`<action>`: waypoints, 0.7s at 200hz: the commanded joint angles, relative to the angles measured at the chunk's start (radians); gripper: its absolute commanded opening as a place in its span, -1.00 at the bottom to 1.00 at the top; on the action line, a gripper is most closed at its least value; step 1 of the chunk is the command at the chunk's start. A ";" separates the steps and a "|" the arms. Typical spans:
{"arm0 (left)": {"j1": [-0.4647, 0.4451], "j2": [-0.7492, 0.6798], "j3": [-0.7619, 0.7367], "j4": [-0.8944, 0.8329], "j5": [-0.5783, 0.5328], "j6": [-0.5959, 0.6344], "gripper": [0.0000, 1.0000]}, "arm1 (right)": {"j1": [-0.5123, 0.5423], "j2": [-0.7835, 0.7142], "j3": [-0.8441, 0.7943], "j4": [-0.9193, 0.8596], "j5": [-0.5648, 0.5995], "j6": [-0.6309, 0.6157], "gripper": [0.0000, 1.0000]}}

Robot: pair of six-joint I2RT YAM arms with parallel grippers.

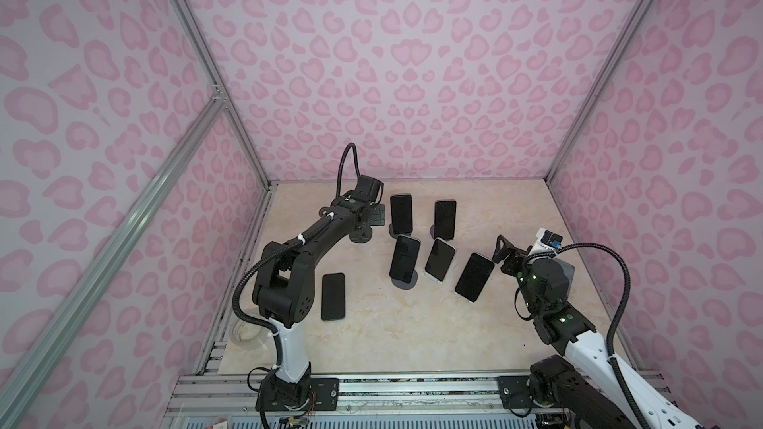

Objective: Remove the phone from the phone stand

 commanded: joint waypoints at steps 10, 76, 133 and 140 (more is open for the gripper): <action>-0.001 0.024 0.029 -0.031 -0.035 0.011 0.76 | -0.001 0.009 0.004 0.012 0.004 -0.003 0.94; -0.005 0.078 0.084 -0.061 -0.025 0.001 0.76 | 0.001 0.023 0.003 0.017 0.003 -0.003 0.95; -0.005 0.084 0.076 -0.064 -0.107 -0.048 0.75 | 0.005 0.037 0.006 0.017 0.004 -0.006 0.95; -0.005 0.076 0.067 -0.058 -0.108 -0.054 0.74 | 0.005 0.037 0.007 0.018 0.004 -0.006 0.95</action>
